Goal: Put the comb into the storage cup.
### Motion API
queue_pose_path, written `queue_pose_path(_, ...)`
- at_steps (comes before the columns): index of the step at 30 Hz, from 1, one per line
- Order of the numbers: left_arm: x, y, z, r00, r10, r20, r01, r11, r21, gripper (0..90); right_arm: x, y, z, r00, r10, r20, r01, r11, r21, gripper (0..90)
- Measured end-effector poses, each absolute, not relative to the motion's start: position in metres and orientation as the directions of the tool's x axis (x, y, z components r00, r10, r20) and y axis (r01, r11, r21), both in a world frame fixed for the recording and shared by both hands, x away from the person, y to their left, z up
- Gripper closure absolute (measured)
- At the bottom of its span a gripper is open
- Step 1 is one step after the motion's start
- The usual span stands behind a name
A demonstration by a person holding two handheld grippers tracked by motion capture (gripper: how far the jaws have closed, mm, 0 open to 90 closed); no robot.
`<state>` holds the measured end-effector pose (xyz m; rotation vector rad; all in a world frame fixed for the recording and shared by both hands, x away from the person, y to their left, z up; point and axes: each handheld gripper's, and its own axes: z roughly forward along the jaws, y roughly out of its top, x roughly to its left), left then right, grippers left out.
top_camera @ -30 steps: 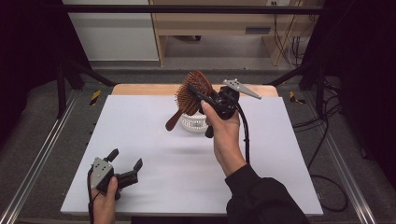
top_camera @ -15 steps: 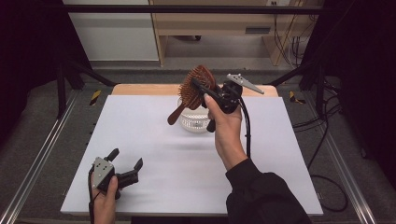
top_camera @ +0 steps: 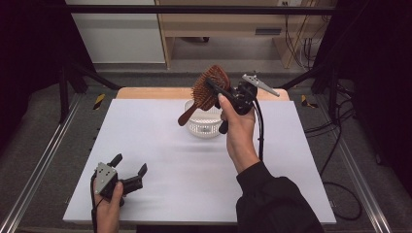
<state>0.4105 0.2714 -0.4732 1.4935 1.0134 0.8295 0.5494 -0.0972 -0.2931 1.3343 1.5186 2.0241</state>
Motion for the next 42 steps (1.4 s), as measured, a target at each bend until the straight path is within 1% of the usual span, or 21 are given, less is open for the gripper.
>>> queue_pose_path(3, 0.41, 0.271, -0.473, 0.393, 0.919, -0.028, 0.156, -0.036, 0.987, 2.8, 0.552, -0.099, -0.294, -0.529, 0.687, 0.497, 0.283, -0.409, 0.867, 49.8)
queue_pose_path(5, 0.41, 0.272, -0.473, 0.395, 0.918, -0.028, 0.157, -0.037, 0.987, 2.8, 0.555, -0.102, -0.294, -0.512, 0.686, 0.516, 0.281, -0.434, 0.856, 49.6)
queue_pose_path(12, 0.41, 0.272, -0.473, 0.393, 0.919, -0.032, 0.158, -0.033, 0.987, 2.8, 0.561, -0.11, -0.293, -0.492, 0.693, 0.527, 0.256, -0.463, 0.848, 49.7)
queue_pose_path(14, 0.41, 0.273, -0.473, 0.393, 0.919, -0.03, 0.158, -0.036, 0.987, 2.8, 0.561, -0.11, -0.292, -0.491, 0.696, 0.524, 0.25, -0.463, 0.85, 49.7)
queue_pose_path(15, 0.41, 0.273, -0.473, 0.394, 0.919, -0.028, 0.156, -0.036, 0.987, 2.8, 0.562, -0.111, -0.291, -0.49, 0.71, 0.506, 0.231, -0.454, 0.861, 49.6)
queue_pose_path(24, 0.411, 0.272, -0.473, 0.401, 0.915, -0.029, 0.158, -0.037, 0.987, 2.8, 0.569, -0.117, -0.291, -0.469, 0.714, 0.52, 0.221, -0.475, 0.852, 49.6)
queue_pose_path(30, 0.41, 0.27, -0.472, 0.416, 0.909, -0.019, 0.144, -0.045, 0.989, 2.5, 0.572, -0.118, -0.291, -0.456, 0.725, 0.516, 0.202, -0.48, 0.854, 49.7)
queue_pose_path(42, 0.411, 0.271, -0.472, 0.414, 0.91, -0.025, 0.152, -0.042, 0.987, 2.4, 0.579, -0.122, -0.295, -0.423, 0.756, 0.499, 0.178, -0.47, 0.864, 49.8)
